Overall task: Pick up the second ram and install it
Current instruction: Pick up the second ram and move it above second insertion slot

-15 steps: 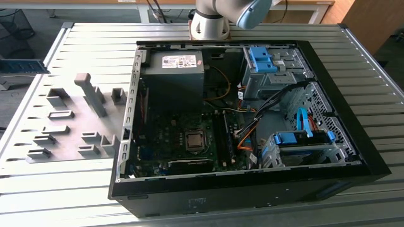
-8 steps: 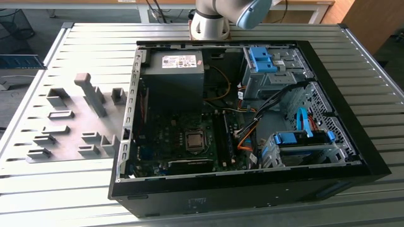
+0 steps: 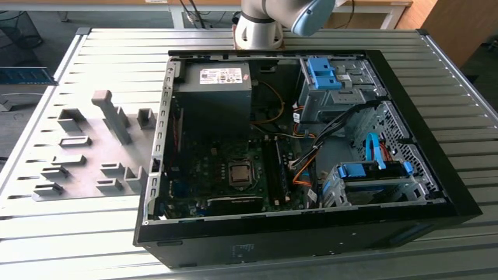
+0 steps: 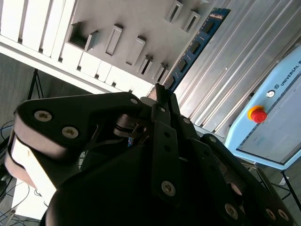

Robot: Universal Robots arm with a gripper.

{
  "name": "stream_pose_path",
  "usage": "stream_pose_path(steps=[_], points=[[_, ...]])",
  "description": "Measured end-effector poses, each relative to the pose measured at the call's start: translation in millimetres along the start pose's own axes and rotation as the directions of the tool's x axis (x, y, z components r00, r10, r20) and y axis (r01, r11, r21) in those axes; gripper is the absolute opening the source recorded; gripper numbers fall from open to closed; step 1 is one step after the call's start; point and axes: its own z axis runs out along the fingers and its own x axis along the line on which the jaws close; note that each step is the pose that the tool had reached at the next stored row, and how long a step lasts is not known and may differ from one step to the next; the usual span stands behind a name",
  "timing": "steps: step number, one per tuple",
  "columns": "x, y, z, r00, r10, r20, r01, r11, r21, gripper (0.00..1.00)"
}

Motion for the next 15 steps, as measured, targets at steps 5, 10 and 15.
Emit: stream_pose_path(steps=[5, 10, 15], points=[[0.0, -1.7, 0.1, 1.0000, 0.000, 0.0001, 0.000, 1.0000, 0.0001, 0.14], [-0.1, -3.3, 0.1, 1.0000, 0.000, 0.0002, 0.000, 1.0000, 0.0001, 0.14], [-0.2, -4.8, 0.2, 1.0000, 0.000, 0.0002, 0.000, 1.0000, 0.0002, 0.14]])
